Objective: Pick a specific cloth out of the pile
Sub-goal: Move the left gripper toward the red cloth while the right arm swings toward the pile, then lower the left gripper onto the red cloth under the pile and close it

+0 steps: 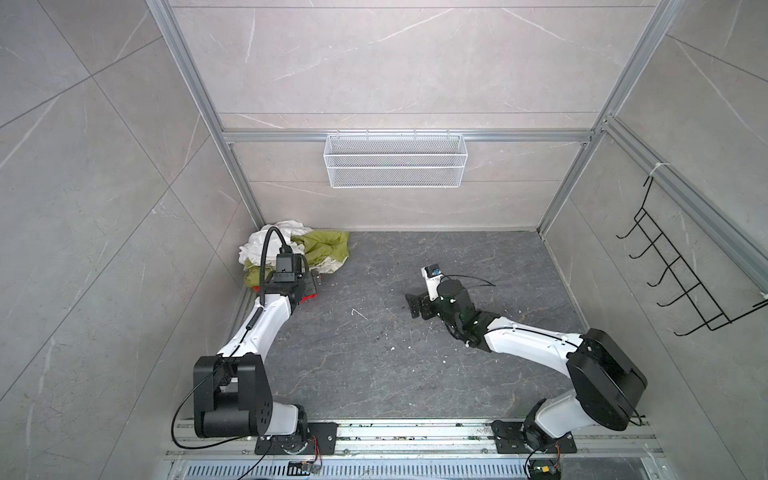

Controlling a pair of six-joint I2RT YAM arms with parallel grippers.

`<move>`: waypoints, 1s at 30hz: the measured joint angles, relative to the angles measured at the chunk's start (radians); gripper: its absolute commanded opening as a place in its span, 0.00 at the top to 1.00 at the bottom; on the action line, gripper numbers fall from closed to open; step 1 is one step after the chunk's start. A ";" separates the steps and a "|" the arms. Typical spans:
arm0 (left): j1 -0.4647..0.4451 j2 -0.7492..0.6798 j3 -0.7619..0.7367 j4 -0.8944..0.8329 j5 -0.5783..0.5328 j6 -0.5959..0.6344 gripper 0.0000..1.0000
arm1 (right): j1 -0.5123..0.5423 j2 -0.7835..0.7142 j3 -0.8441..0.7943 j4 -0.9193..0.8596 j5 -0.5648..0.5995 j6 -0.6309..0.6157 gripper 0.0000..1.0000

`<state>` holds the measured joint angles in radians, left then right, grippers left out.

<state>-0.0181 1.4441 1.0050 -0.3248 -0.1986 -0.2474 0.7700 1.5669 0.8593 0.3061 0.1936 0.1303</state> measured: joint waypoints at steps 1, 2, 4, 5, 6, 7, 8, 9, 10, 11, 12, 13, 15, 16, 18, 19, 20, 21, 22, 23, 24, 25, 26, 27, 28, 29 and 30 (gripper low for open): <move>0.000 0.013 0.003 -0.006 0.000 -0.004 0.00 | 0.015 0.017 0.009 0.010 -0.002 -0.019 0.00; 0.000 0.027 0.008 -0.012 0.000 -0.011 0.01 | 0.028 0.032 0.016 0.019 -0.008 -0.040 0.00; 0.000 0.054 0.017 -0.018 0.000 -0.019 0.02 | 0.046 0.055 0.024 0.039 -0.029 -0.075 0.00; 0.000 0.069 0.024 -0.021 0.000 -0.023 0.02 | 0.055 0.066 0.027 0.053 -0.043 -0.093 0.00; 0.000 0.084 0.031 -0.024 0.000 -0.026 0.03 | 0.061 0.078 0.031 0.063 -0.056 -0.107 0.01; 0.000 0.104 0.043 -0.026 0.000 -0.029 0.04 | 0.067 0.092 0.037 0.073 -0.070 -0.121 0.00; 0.000 0.119 0.050 -0.027 0.000 -0.030 0.06 | 0.071 0.104 0.044 0.079 -0.080 -0.129 0.00; 0.000 0.132 0.058 -0.028 0.000 -0.030 0.07 | 0.073 0.114 0.050 0.084 -0.088 -0.137 0.00; 0.000 0.149 0.070 -0.028 0.000 -0.030 0.09 | 0.074 0.123 0.056 0.089 -0.095 -0.145 0.00; 0.000 0.161 0.078 -0.028 0.000 -0.030 0.09 | 0.074 0.128 0.060 0.093 -0.101 -0.150 0.00; 0.000 0.174 0.087 -0.027 0.000 -0.030 0.09 | 0.074 0.132 0.063 0.096 -0.106 -0.154 0.01; 0.000 0.185 0.095 -0.027 0.000 -0.030 0.10 | 0.075 0.133 0.064 0.097 -0.110 -0.157 0.00; 0.000 0.203 0.107 -0.026 0.000 -0.030 0.11 | 0.075 0.135 0.066 0.102 -0.116 -0.161 0.00; 0.000 0.213 0.115 -0.025 0.000 -0.030 0.11 | 0.075 0.137 0.068 0.104 -0.117 -0.162 0.00; 0.000 0.234 0.129 -0.020 -0.001 -0.030 0.12 | 0.075 0.143 0.070 0.106 -0.120 -0.165 0.01; 0.000 0.246 0.135 -0.016 -0.003 -0.030 0.12 | 0.075 0.147 0.071 0.108 -0.121 -0.166 0.00; 0.000 0.257 0.141 -0.013 -0.005 -0.030 0.12 | 0.075 0.152 0.071 0.108 -0.121 -0.169 0.00; 0.000 0.264 0.145 -0.011 -0.006 -0.030 0.13 | 0.075 0.158 0.072 0.107 -0.121 -0.170 0.00; 0.000 0.271 0.148 -0.010 -0.008 -0.030 0.13 | 0.075 0.164 0.075 0.106 -0.122 -0.172 0.01; 0.000 0.278 0.151 -0.010 -0.011 -0.030 0.13 | 0.075 0.170 0.079 0.106 -0.124 -0.173 0.01; 0.000 0.284 0.156 -0.010 -0.013 -0.030 0.13 | 0.075 0.175 0.083 0.105 -0.124 -0.173 0.00; 0.000 0.292 0.160 -0.010 -0.018 -0.030 0.13 | 0.075 0.179 0.087 0.104 -0.126 -0.173 0.00; 0.000 0.298 0.164 -0.010 -0.024 -0.030 0.14 | 0.075 0.180 0.092 0.103 -0.128 -0.173 0.00; 0.000 0.305 0.169 -0.010 -0.031 -0.030 0.16 | 0.075 0.183 0.098 0.103 -0.130 -0.173 0.00; 0.000 0.311 0.172 -0.010 -0.037 -0.029 0.17 | 0.075 0.186 0.105 0.103 -0.131 -0.173 0.00; 0.000 0.317 0.176 -0.009 -0.043 -0.029 0.17 | 0.075 0.191 0.113 0.103 -0.131 -0.173 0.00; 0.000 0.320 0.178 -0.008 -0.051 -0.029 0.17 | 0.075 0.195 0.121 0.101 -0.131 -0.173 0.01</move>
<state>-0.0181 1.7645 1.1831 -0.3325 -0.2497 -0.2764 0.8452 1.7622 0.9802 0.4072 0.0624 -0.0425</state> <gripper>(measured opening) 0.835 0.995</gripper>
